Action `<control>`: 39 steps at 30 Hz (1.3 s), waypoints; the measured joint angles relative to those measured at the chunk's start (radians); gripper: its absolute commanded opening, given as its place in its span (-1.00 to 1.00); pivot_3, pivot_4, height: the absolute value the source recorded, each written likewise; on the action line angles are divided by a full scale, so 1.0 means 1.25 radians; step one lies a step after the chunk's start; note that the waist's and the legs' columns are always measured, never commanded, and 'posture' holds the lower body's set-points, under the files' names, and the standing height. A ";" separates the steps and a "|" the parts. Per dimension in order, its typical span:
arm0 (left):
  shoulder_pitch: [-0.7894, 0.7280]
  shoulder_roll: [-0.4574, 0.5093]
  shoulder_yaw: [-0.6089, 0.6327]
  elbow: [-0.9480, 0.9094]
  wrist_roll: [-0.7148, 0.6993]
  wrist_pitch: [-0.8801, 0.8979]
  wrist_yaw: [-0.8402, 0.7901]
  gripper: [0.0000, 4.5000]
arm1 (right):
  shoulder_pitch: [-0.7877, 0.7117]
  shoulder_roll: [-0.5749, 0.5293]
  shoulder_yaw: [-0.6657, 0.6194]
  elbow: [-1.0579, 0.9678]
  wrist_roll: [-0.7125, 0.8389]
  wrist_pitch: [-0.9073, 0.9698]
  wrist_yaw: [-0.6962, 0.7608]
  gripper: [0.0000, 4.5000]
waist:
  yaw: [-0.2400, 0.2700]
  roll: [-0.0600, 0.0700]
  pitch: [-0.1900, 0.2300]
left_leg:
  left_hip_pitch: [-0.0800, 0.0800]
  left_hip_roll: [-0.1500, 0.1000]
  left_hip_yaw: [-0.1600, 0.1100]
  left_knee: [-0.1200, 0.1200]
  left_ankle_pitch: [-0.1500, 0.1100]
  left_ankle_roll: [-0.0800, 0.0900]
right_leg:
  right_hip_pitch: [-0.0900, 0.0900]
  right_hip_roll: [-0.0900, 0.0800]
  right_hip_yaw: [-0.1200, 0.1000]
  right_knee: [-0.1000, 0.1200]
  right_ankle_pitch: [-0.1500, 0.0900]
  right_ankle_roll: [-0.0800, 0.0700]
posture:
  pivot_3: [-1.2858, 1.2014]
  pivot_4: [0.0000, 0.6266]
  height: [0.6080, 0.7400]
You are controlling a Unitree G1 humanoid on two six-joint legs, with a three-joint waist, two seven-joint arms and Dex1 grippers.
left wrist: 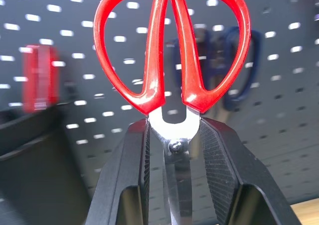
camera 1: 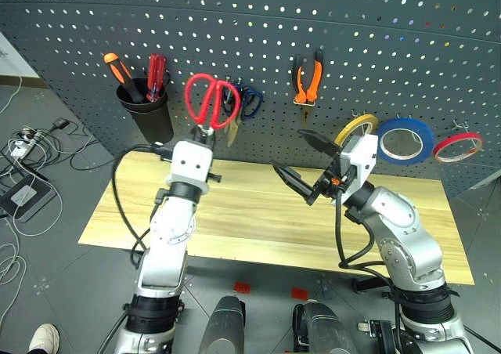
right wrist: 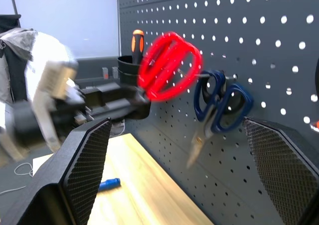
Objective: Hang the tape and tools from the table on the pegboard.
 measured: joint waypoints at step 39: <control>0.003 -0.028 -0.046 0.038 -0.019 0.008 -0.041 -0.49 | 0.036 -0.018 0.000 -0.026 -0.027 0.006 -0.033 1.00 | -0.011 0.000 -0.001 | 0.000 0.000 0.000 0.000 0.000 0.000 | 0.000 0.000 0.000 0.001 0.000 0.000 | 0.07 -0.35 1.00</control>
